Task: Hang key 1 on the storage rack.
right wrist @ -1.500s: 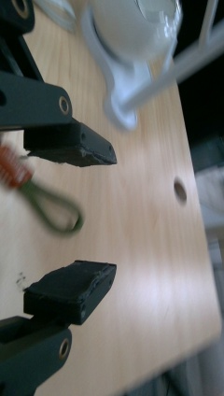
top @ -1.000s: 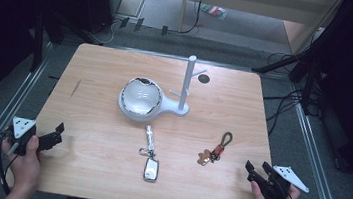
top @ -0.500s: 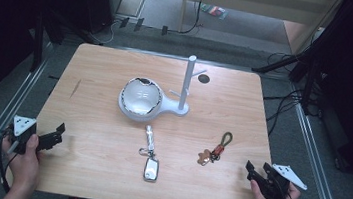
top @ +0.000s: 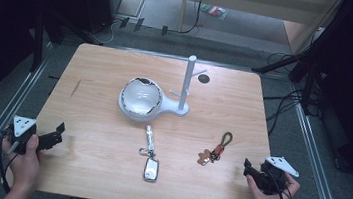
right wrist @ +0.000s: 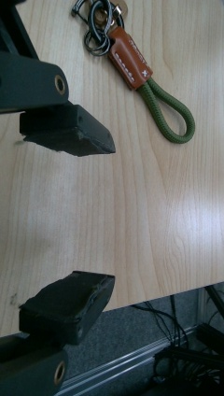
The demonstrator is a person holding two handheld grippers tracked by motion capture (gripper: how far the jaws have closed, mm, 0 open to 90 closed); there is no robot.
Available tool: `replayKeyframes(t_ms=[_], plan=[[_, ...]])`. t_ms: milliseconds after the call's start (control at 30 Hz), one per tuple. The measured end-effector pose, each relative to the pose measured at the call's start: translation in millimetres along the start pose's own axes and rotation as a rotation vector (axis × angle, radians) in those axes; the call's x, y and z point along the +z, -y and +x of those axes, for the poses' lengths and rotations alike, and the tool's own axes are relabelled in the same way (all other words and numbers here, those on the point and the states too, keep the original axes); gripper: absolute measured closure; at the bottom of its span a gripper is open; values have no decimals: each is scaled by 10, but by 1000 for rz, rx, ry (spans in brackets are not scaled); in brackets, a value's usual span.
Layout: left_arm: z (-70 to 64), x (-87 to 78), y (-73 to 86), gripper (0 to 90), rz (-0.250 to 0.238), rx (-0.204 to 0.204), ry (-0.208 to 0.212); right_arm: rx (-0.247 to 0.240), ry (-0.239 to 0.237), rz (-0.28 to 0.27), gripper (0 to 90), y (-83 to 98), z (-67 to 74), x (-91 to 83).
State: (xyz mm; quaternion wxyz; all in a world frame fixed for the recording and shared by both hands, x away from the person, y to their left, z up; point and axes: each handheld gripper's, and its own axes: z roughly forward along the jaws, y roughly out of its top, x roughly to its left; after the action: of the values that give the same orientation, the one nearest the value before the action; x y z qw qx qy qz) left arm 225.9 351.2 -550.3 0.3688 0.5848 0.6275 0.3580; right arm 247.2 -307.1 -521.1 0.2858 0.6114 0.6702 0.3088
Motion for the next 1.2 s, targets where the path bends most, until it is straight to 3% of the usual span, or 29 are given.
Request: replayKeyframes(t_ms=[167, 267, 400, 600, 800, 1000, 1033, 1100, 1200], plan=[[7, 4, -1, 46, 3, -7, 2, -2, 3, 69, 313, -115, 27, 7], [3, 10, -3, 49, 8, 0, 1, -10, 2, 143, 313, -226, 38, 34], [3, 9, -5, 50, 12, 3, -2, -42, 6, 214, 312, -292, 57, 80], [3, 14, -6, 52, 14, 0, -2, -51, -6, 293, 306, -369, 79, 145], [7, 21, -8, 60, 19, -1, 3, -116, -1, 364, 258, -480, 154, 196], [9, 22, -8, 60, 18, -4, 6, -116, 15, 428, 254, -572, 185, 250], [12, 22, -9, 60, 22, -4, 5, -110, 20, 469, 246, -586, 201, 282], [10, 23, -9, 60, 21, -4, 4, -110, 25, 500, 235, -594, 227, 315], [8, 22, -9, 60, 22, -1, 3, -108, 26, 517, 229, -610, 250, 339]])
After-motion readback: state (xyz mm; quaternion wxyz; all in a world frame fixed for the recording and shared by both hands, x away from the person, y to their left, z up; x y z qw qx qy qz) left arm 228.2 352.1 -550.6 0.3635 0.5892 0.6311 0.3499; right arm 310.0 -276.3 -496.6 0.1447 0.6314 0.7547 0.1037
